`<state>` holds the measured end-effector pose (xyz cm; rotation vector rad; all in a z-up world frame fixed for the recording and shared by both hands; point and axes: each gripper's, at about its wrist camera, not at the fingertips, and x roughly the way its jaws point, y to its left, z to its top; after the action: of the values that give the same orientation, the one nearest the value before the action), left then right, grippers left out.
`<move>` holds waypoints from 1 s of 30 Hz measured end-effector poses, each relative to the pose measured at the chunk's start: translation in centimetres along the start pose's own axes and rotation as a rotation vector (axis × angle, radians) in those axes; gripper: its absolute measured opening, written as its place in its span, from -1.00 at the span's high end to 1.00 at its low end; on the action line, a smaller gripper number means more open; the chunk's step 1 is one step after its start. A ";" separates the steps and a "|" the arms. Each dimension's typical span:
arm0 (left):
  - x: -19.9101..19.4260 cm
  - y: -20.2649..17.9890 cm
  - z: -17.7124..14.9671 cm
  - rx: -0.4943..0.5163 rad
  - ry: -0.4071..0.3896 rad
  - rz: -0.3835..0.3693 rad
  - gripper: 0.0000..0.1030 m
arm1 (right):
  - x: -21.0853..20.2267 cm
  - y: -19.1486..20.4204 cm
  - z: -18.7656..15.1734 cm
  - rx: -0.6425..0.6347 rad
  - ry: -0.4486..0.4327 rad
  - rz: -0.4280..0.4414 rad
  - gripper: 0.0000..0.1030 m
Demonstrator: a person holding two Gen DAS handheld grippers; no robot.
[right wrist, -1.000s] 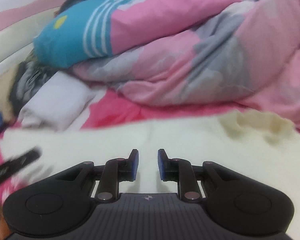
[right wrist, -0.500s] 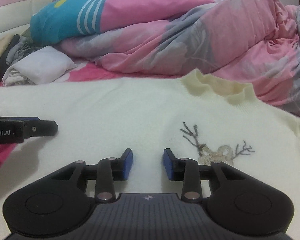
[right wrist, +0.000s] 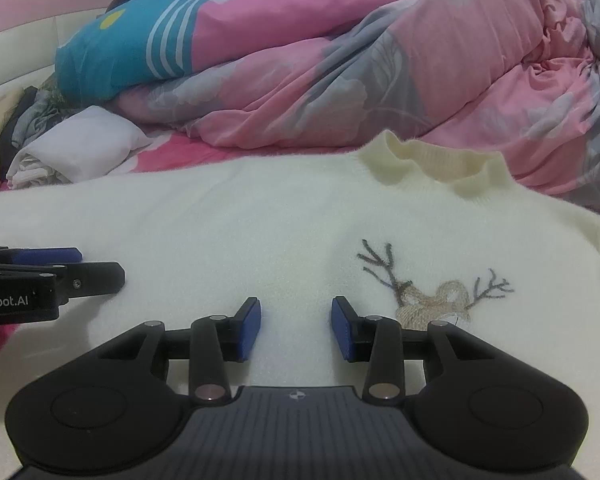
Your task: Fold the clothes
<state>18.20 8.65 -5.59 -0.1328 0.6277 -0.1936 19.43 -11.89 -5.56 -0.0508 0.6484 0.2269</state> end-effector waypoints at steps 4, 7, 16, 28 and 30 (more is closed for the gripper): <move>0.1 0.0 0.0 0.000 0.001 0.001 -0.12 | 0.0 0.1 0.0 -0.002 0.000 -0.001 0.19; 0.1 -0.1 0.1 0.000 0.001 0.003 -0.12 | 0.0 0.1 0.0 0.000 -0.001 0.000 0.19; 0.1 -0.1 0.0 0.000 0.002 0.005 -0.13 | 0.0 0.0 0.0 0.012 -0.003 0.008 0.18; 0.1 0.0 0.0 -0.002 0.003 0.006 -0.13 | -0.1 0.0 -0.1 0.017 -0.005 0.008 0.18; 0.1 0.0 0.0 -0.003 0.003 0.006 -0.13 | -0.1 0.0 -0.1 0.017 -0.005 0.009 0.18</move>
<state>18.28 8.61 -5.63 -0.1332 0.6311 -0.1876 19.32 -11.87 -5.59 -0.0314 0.6456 0.2298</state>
